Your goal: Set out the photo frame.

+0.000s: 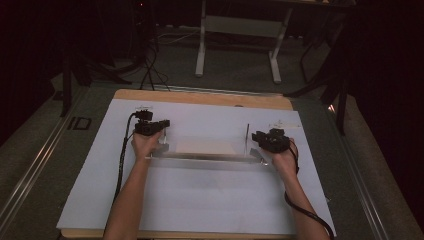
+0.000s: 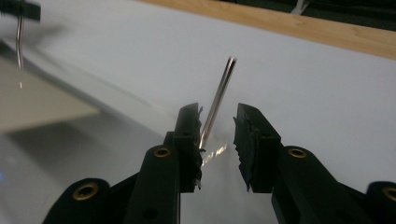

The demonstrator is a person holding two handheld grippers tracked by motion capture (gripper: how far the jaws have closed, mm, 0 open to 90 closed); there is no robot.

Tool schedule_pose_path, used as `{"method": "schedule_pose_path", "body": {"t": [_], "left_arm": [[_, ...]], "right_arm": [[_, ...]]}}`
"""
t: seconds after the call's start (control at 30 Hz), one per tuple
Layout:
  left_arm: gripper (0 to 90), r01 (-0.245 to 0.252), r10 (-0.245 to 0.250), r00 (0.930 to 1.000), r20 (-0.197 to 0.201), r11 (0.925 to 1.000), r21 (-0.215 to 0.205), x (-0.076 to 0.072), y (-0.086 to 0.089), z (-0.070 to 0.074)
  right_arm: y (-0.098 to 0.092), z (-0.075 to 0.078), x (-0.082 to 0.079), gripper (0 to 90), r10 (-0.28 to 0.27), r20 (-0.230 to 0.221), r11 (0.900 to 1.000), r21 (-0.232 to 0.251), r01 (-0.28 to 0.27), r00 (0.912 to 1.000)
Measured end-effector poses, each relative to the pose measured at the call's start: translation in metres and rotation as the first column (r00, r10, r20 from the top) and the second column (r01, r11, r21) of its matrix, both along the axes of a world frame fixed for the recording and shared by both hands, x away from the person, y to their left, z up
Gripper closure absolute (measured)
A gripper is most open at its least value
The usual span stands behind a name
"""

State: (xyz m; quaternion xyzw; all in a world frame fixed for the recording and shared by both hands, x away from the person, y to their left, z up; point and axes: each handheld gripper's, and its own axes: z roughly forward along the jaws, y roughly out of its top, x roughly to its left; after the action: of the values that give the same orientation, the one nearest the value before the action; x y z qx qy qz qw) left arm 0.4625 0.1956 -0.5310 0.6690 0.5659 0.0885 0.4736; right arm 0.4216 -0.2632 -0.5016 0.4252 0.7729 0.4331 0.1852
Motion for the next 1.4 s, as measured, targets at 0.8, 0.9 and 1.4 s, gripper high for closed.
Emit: {"method": "schedule_pose_path", "body": {"t": [0.8, 0.9, 1.4], "left_arm": [[85.2, -0.002, 0.002, 0.9998, -0.018, 0.9999, -0.011, 0.002, 0.000, 0.000], [85.2, -0.002, 0.002, 0.9998, -0.021, 0.9999, -0.012, 0.002, 0.001, 0.000], [85.1, 0.001, -0.001, 0.9993, -0.038, 0.9999, -0.011, 0.004, 0.001, 0.001]], "right_arm": [[-0.011, -0.015, -0.028, 57.3, 0.127, 0.035, 0.987, -0.104, -0.123, 0.9913], [-0.008, -0.011, -0.030, 55.6, 0.179, 0.067, 0.982, -0.080, -0.174, 0.9815], [0.007, -0.006, -0.039, 47.0, 0.298, 0.195, 0.954, -0.077, -0.288, 0.9344]]}}
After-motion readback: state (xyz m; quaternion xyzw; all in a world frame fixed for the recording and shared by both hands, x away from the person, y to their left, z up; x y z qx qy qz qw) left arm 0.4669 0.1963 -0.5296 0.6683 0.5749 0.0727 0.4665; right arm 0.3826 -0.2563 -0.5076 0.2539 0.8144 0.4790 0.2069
